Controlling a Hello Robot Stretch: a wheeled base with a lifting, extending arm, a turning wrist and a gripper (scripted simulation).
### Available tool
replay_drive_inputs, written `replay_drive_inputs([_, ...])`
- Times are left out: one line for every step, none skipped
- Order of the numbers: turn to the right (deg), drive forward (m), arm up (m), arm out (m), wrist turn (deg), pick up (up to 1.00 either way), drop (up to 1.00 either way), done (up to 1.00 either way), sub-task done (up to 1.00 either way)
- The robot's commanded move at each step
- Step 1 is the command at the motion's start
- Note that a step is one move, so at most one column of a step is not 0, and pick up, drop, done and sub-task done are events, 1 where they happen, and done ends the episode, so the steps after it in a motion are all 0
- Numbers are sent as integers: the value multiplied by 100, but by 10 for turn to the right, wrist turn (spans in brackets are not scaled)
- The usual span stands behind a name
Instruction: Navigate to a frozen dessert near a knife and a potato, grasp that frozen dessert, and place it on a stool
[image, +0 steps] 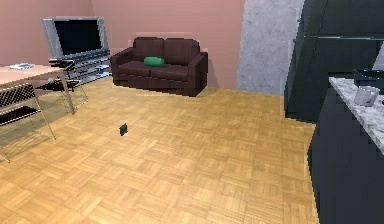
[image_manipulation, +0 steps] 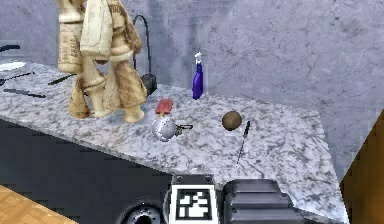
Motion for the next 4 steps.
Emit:
replay_drive_inputs([0, 0, 0, 50, 0, 0, 0, 0, 0])
replay_drive_inputs([0, 0, 0, 0, 450, 0, 0, 0, 0])
replay_drive_inputs([0, 0, 0, 0, 450, 0, 0, 0, 0])
replay_drive_inputs([0, 0, 0, 0, 450, 0, 0, 0, 0])
